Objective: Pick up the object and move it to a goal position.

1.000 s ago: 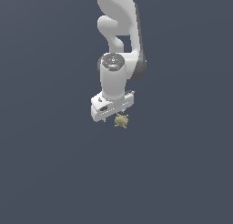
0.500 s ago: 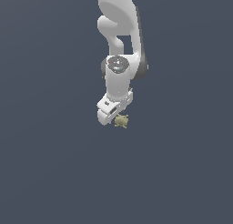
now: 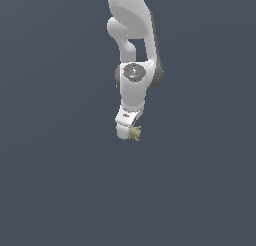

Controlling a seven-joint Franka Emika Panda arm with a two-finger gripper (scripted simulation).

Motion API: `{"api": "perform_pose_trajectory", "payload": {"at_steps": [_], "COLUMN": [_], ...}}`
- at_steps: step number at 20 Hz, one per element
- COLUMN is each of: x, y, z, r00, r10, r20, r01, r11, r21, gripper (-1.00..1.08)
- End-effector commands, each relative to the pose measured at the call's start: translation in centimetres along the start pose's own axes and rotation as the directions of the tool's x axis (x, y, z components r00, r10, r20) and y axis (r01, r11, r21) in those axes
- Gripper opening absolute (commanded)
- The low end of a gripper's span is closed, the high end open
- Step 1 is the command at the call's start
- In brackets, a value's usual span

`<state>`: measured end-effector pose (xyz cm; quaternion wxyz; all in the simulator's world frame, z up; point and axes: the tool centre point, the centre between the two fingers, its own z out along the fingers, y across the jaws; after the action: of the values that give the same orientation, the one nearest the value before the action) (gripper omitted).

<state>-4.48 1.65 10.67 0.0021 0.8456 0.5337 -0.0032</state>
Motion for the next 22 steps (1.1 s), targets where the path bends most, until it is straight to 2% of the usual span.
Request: {"api": "perform_pose_trajectory", "payload": {"at_steps": [1,10,22], "x": [0.2,0.7,0.7], "y": [-0.4,-1.1,-1.3], "z": [0.2,0.7,2.0], "r00": [0.998,0.981,0.977], "r10": [-0.064,-0.196,-0.212], "r20": [-0.002,-0.007,-0.007], "r01": [0.064,0.196,0.212], "r11": [0.998,0.981,0.977], "r21": [0.000,-0.001,-0.001], "gripper": [1.00,1.00,1.00]}}
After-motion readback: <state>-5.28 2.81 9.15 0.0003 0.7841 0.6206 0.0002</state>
